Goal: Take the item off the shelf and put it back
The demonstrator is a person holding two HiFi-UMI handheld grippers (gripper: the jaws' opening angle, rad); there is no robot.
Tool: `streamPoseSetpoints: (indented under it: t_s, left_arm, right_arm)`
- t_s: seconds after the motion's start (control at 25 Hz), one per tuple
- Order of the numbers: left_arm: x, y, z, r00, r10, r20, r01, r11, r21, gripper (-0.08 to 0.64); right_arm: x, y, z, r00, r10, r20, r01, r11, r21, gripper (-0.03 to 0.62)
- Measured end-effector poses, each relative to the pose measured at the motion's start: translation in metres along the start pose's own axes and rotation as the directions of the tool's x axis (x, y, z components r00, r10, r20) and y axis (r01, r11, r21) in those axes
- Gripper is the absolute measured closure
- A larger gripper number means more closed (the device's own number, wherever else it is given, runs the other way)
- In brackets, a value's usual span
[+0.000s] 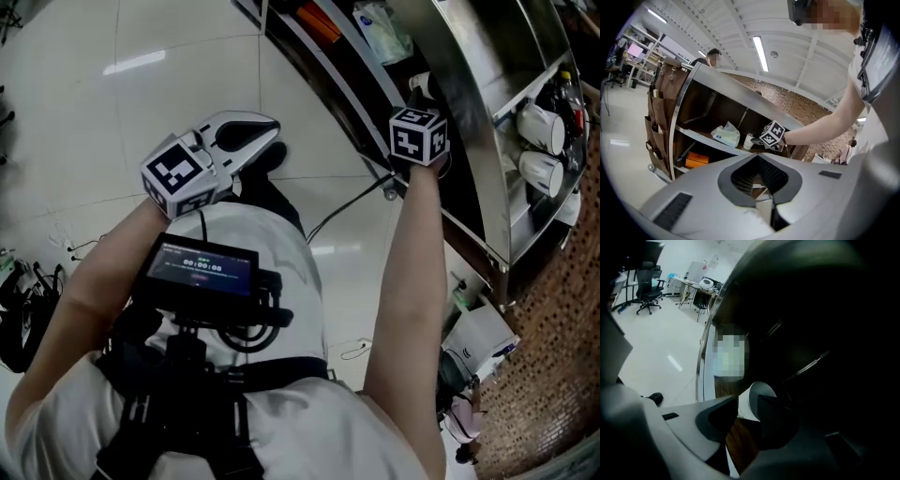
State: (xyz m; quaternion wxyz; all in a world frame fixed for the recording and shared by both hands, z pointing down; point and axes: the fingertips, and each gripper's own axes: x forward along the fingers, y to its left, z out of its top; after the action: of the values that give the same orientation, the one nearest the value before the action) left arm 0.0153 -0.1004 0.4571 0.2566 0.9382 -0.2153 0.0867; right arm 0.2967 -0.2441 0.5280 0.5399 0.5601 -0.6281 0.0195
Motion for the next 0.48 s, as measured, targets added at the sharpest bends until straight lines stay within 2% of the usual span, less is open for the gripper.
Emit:
streamPoseSetpoints:
  t_s: [0.12,0.2,0.32,0.48]
  left_arm:
    - [-0.002,-0.003,-0.003,1.0,-0.005,-0.005,0.005,1.0,-0.012,0.551]
    - [-0.005,-0.003,-0.004,1.0,-0.003,-0.011,0.003,1.0,-0.019,0.551]
    - [-0.008,0.002,-0.01,1.0,0.012,-0.014,-0.013,1.0,-0.015,0.551]
    - [-0.009,-0.001,-0.012,1.0,0.01,-0.012,-0.01,1.0,-0.013,0.551]
  right_arm:
    - [0.007,0.004,-0.007,0.998,0.048,-0.05,-0.048,0.999,-0.009,0.456]
    - [0.01,0.006,-0.01,0.996,0.057,-0.069,-0.059,0.998,-0.019,0.487]
    - [0.009,0.005,-0.01,0.997,0.043,-0.066,-0.045,0.999,-0.026,0.559]
    - [0.002,0.006,-0.006,0.998,0.046,-0.044,-0.047,0.998,-0.028,0.569]
